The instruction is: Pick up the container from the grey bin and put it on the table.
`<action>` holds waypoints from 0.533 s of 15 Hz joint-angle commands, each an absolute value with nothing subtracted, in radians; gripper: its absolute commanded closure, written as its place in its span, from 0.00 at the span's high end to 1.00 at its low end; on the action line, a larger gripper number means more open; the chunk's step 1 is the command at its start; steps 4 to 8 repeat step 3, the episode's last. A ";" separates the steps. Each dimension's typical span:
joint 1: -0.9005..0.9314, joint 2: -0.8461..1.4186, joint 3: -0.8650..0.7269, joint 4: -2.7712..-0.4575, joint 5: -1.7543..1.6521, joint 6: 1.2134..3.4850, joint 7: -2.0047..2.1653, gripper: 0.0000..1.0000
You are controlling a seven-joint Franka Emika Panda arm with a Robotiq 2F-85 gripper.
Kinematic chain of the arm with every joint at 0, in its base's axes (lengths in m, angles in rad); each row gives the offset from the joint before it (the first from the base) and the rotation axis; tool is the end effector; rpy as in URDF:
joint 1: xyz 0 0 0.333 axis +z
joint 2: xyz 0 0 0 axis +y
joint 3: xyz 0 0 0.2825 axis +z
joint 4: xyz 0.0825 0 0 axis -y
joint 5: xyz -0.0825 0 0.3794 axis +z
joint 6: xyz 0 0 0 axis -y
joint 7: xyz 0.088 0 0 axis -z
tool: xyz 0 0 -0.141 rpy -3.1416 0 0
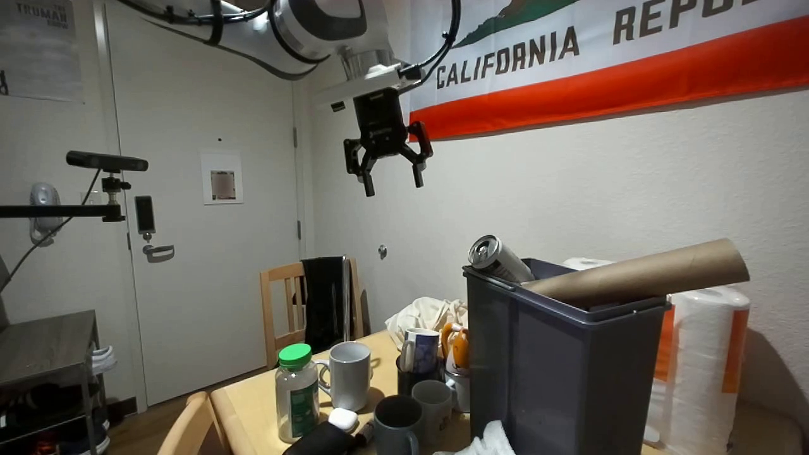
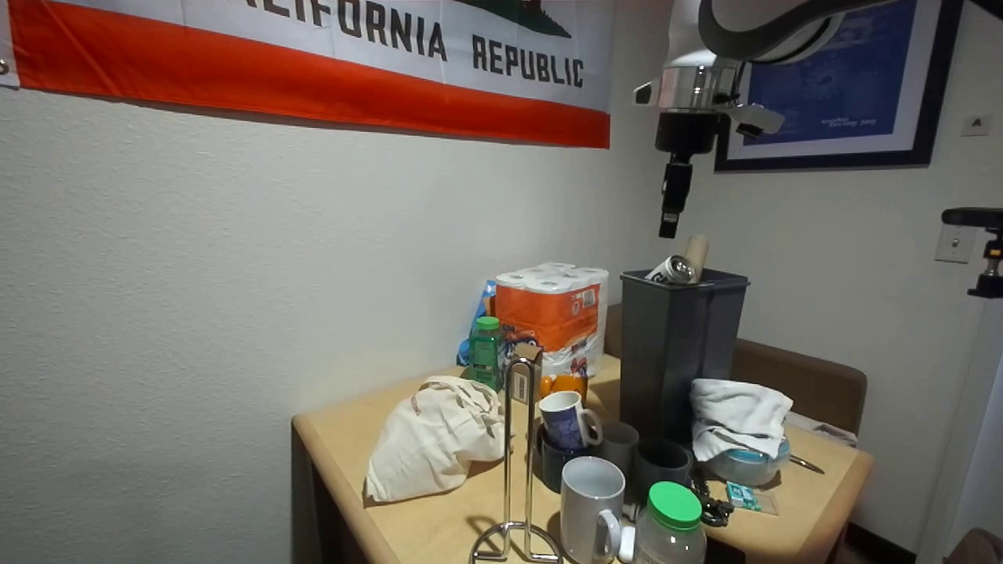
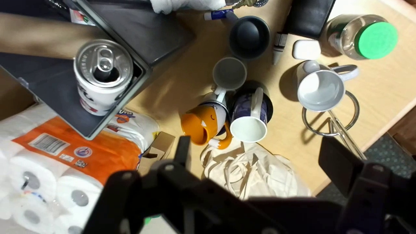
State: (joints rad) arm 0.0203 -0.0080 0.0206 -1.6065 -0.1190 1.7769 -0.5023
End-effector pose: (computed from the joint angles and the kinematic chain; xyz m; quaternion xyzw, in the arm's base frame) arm 0.5735 0.0092 0.5658 0.9559 0.2734 0.0730 0.0779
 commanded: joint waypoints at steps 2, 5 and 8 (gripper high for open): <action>0.020 -0.027 0.019 -1.624 -0.124 1.792 -0.470 1.00; 0.021 -0.027 0.020 -1.626 -0.128 1.793 -0.468 1.00; 0.021 -0.027 0.020 -1.626 -0.128 1.793 -0.468 1.00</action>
